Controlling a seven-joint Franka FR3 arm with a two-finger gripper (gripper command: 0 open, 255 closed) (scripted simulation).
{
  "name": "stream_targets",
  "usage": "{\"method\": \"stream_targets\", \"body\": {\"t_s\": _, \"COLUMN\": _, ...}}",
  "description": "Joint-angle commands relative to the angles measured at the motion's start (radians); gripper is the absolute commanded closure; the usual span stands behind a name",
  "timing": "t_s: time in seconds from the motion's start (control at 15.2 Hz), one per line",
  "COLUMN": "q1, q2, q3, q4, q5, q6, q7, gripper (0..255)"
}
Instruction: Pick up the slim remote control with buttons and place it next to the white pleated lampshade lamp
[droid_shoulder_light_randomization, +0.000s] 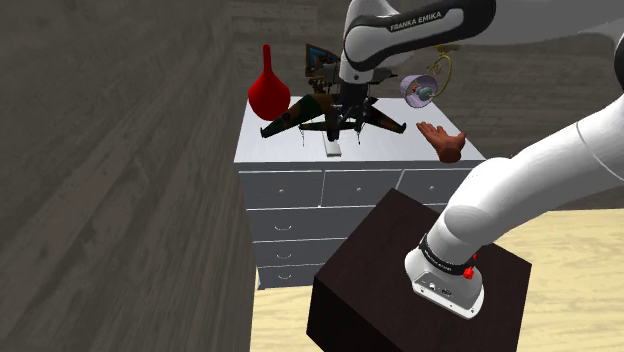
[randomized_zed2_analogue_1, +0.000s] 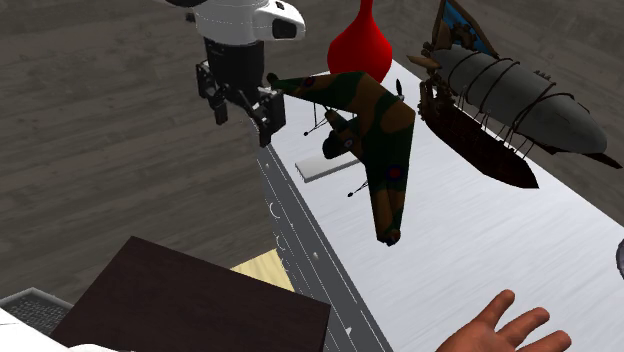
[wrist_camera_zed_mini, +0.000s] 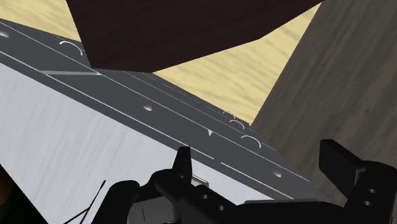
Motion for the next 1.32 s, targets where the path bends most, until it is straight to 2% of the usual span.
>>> {"method": "stream_targets", "body": {"t_s": 0.0, "q1": -0.016, "q2": 0.068, "q3": -0.005, "q4": 0.013, "q5": -0.003, "q6": 0.070, "q7": 0.030, "gripper": 0}}
{"method": "stream_targets", "body": {"t_s": 0.79, "q1": -0.094, "q2": 0.456, "q3": -0.057, "q4": 0.148, "q5": -0.010, "q6": 0.395, "q7": 0.198, "gripper": 0}}
{"method": "stream_targets", "body": {"t_s": 1.25, "q1": -0.096, "q2": 0.529, "q3": -0.058, "q4": 0.133, "q5": 0.004, "q6": 0.485, "q7": 0.194, "gripper": 0}}
